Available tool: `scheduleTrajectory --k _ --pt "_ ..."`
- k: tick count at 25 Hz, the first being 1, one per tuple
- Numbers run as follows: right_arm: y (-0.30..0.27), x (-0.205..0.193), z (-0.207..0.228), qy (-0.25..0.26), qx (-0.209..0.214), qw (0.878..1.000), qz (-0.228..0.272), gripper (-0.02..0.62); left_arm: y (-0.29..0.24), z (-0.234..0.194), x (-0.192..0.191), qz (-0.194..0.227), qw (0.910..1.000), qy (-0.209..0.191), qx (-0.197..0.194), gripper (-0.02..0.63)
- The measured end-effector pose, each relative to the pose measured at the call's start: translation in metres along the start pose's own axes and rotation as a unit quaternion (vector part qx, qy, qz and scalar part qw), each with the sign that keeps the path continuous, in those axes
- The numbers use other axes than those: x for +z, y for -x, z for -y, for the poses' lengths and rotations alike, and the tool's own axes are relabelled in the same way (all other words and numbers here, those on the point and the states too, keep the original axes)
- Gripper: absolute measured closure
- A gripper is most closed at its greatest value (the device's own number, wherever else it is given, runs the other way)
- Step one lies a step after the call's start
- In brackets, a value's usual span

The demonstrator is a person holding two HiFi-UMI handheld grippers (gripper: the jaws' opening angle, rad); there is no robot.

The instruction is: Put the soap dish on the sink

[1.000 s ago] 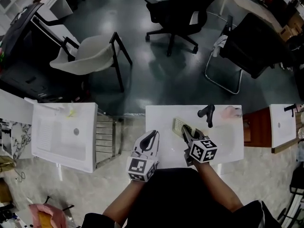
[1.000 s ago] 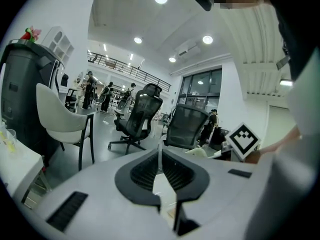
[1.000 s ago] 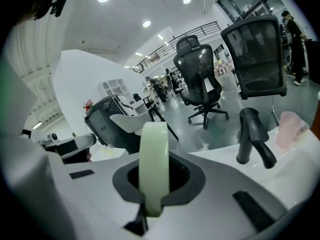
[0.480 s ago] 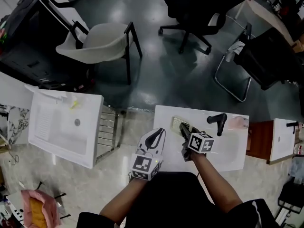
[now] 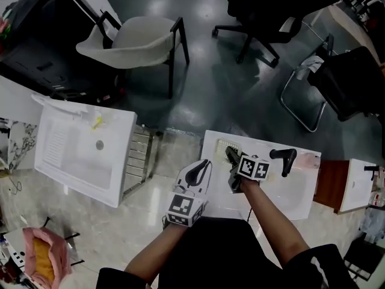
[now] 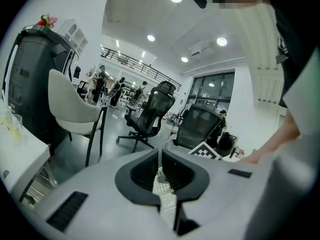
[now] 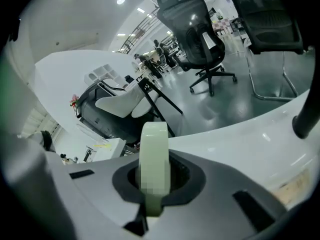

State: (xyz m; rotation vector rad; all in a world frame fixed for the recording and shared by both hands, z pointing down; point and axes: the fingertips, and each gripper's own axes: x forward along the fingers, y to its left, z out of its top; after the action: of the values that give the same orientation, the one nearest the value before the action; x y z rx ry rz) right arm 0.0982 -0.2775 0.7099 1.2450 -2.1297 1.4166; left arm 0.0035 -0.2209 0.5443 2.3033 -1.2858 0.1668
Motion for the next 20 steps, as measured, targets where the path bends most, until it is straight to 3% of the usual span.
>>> scheduleTrajectory --k 4,9,14,20 --pt "-0.019 0.000 0.004 0.005 0.004 1.000 -0.004 0.588 0.005 -0.015 0.002 0.003 0.9999 0.006 0.015 0.580" --pt "-0.035 -0.005 0.014 -0.026 0.005 1.000 -0.011 0.588 0.010 -0.031 0.001 0.003 0.9995 0.009 0.032 0.580" --pt "-0.051 -0.015 0.006 -0.063 0.046 0.996 -0.035 0.588 0.017 -0.038 0.002 0.012 0.9992 0.007 0.038 0.580" --pt "-0.063 -0.022 0.007 -0.058 0.050 0.996 -0.054 0.581 0.025 -0.043 -0.004 0.006 0.9990 0.012 0.042 0.580"
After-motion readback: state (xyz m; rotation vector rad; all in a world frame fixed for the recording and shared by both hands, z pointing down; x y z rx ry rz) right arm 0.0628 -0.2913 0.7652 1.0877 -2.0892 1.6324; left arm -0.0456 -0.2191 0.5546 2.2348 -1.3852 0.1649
